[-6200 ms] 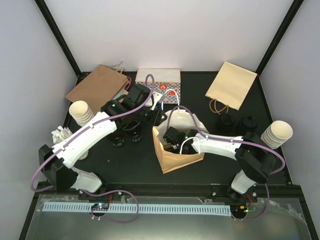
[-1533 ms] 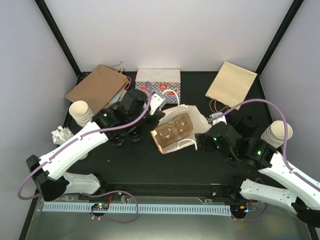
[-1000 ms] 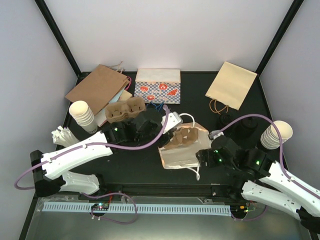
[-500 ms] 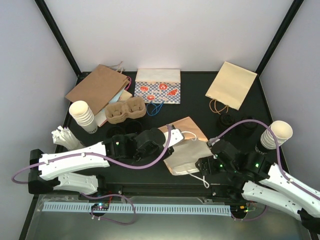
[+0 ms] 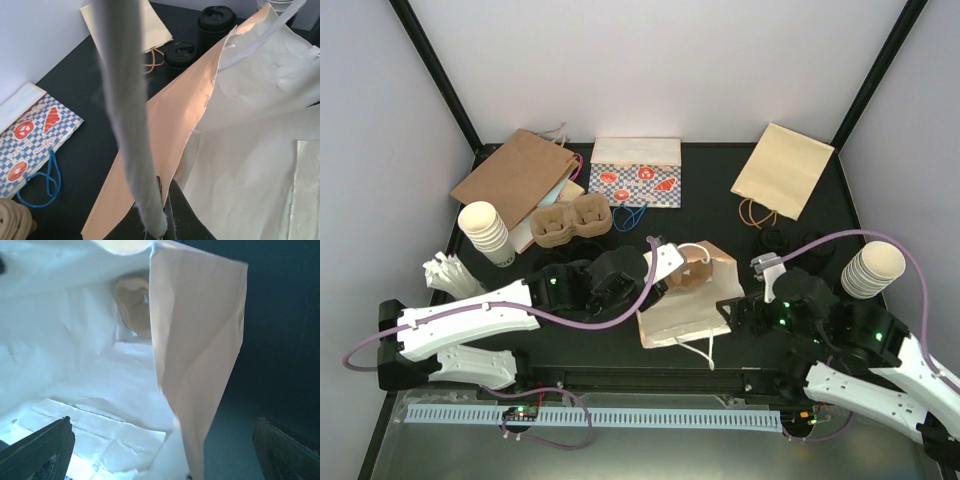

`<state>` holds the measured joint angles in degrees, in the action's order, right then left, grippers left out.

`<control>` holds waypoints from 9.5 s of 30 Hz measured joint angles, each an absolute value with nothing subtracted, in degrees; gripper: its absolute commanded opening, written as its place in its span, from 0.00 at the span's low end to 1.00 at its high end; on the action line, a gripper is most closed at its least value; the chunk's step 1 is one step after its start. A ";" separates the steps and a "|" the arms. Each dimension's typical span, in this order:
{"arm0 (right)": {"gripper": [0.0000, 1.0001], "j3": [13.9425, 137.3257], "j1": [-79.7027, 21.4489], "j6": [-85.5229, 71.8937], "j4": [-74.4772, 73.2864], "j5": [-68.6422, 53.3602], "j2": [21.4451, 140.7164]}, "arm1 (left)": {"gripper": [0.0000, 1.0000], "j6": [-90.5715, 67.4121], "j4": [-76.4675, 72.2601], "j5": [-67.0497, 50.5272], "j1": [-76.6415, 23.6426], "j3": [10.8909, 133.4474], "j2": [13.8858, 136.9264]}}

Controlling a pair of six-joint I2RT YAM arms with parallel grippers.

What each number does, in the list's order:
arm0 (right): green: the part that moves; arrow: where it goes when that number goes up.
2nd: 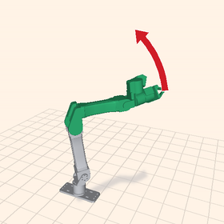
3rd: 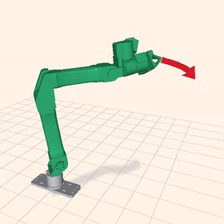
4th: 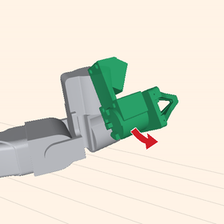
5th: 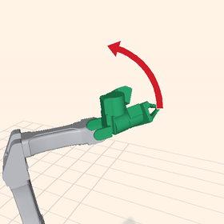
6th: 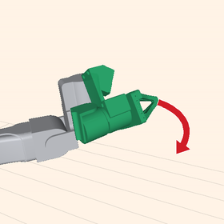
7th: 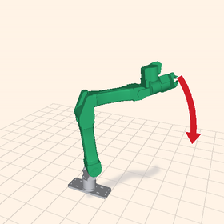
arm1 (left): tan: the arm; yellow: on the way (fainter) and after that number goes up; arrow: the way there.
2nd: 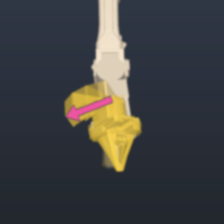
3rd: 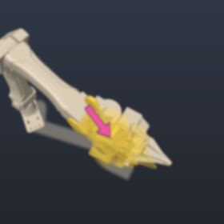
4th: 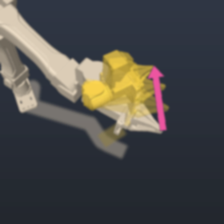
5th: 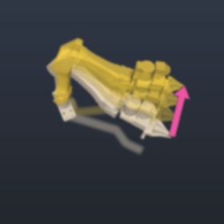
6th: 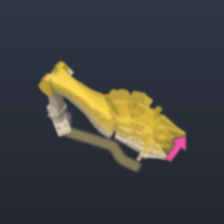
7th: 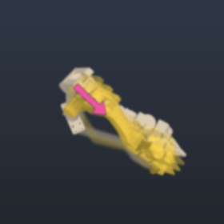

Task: Pack the takeout coffee

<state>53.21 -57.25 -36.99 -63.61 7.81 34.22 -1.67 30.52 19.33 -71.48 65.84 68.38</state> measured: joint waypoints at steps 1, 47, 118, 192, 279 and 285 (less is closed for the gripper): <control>1.00 53.93 -57.25 -36.56 -63.61 8.16 33.76 | 0.01 -1.58 30.59 19.38 -71.07 66.11 68.38; 0.01 69.36 -57.28 18.68 -51.09 0.91 48.75 | 0.02 4.78 35.59 7.27 -61.93 71.79 69.97; 0.01 52.10 -63.40 40.95 -38.70 20.34 71.00 | 0.03 7.31 38.28 1.21 -61.93 71.88 67.37; 0.01 41.23 -77.84 20.45 -22.00 49.56 87.29 | 0.05 -0.10 40.27 7.49 -79.00 65.12 65.43; 0.01 49.98 -78.43 26.55 -39.99 42.98 62.43 | 0.04 -7.53 36.60 11.64 -71.09 67.26 65.23; 0.01 57.21 -78.39 25.74 -40.58 39.99 54.39 | 0.04 -9.02 37.65 8.38 -68.36 67.59 65.78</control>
